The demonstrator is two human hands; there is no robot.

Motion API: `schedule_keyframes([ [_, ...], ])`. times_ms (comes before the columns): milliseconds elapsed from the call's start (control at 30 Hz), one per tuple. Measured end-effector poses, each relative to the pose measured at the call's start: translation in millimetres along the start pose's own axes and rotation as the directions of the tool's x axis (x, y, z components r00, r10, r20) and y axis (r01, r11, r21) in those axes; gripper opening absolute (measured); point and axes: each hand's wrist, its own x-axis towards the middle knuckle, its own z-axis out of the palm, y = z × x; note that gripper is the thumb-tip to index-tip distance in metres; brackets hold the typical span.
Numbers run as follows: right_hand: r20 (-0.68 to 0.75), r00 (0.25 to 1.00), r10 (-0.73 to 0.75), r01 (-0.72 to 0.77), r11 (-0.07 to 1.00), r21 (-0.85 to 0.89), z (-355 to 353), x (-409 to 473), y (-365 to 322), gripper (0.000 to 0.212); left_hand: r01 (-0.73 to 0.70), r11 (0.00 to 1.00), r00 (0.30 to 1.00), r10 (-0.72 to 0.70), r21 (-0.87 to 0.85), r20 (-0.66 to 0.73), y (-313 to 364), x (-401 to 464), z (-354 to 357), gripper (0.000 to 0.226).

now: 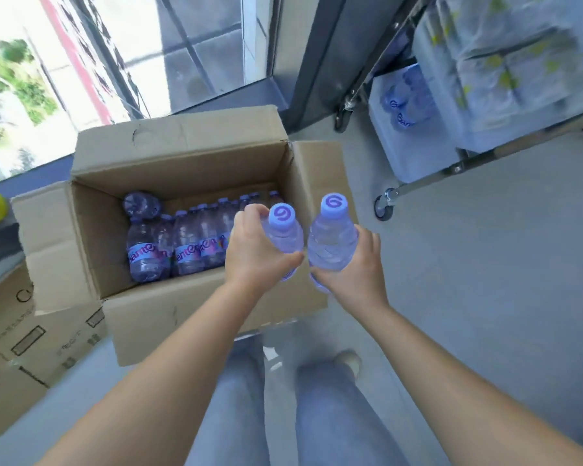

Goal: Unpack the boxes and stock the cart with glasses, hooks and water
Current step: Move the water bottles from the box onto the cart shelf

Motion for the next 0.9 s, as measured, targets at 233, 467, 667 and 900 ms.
schedule_keyframes([
  [233,-0.116,0.993,0.012,0.000,0.995,0.103,-113.7,-27.5,96.2,0.051,-0.166,0.985,0.985,0.162,0.053,0.064,89.9,-65.9,101.6,0.064],
  [467,-0.243,0.969,-0.051,0.074,0.993,0.089,-246.5,-46.2,206.7,0.042,-0.269,0.958,0.957,0.253,0.104,0.143,173.6,-134.3,224.1,0.059],
  [667,-0.219,0.975,0.027,0.010,0.986,0.165,-322.7,-23.6,275.3,0.041,-0.246,0.965,0.960,0.229,0.094,0.164,232.5,-145.3,303.1,0.069],
  [900,-0.181,0.983,0.039,-0.005,0.982,0.187,-371.1,43.6,338.7,0.035,-0.144,0.989,0.981,0.141,0.015,0.132,289.1,-96.7,394.3,0.067],
])
